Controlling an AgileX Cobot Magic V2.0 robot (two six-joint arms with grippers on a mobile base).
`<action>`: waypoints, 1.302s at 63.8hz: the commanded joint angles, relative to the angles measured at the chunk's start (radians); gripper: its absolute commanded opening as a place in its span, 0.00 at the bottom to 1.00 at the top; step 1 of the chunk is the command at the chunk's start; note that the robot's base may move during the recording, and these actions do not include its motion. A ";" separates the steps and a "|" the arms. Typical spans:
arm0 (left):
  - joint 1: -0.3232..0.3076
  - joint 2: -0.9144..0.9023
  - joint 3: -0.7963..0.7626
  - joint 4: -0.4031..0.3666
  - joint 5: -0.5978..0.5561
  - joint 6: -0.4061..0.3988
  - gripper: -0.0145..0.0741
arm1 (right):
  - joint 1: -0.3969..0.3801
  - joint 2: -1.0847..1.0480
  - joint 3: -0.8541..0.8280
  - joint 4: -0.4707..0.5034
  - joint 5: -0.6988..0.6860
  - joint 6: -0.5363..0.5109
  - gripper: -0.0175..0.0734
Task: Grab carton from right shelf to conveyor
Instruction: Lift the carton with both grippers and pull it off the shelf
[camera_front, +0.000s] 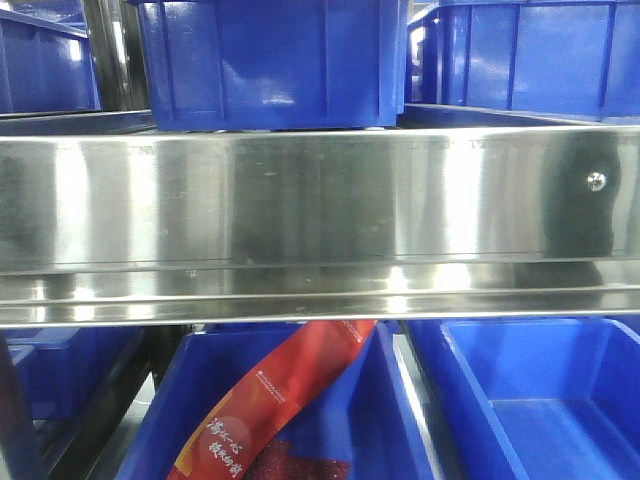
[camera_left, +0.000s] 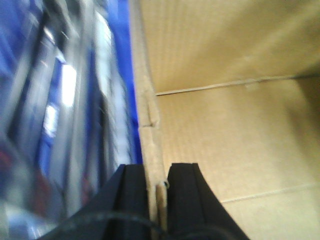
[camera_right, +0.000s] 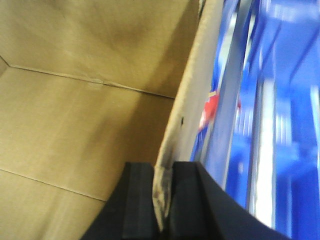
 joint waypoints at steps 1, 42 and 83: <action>-0.017 -0.068 0.066 -0.012 -0.028 -0.027 0.15 | 0.002 -0.062 0.068 0.024 -0.036 -0.022 0.12; -0.026 -0.130 0.206 -0.013 -0.028 -0.040 0.15 | 0.002 -0.098 0.176 0.029 -0.036 -0.022 0.12; -0.026 -0.130 0.206 -0.011 -0.028 -0.040 0.15 | 0.002 -0.098 0.176 0.029 -0.134 -0.022 0.12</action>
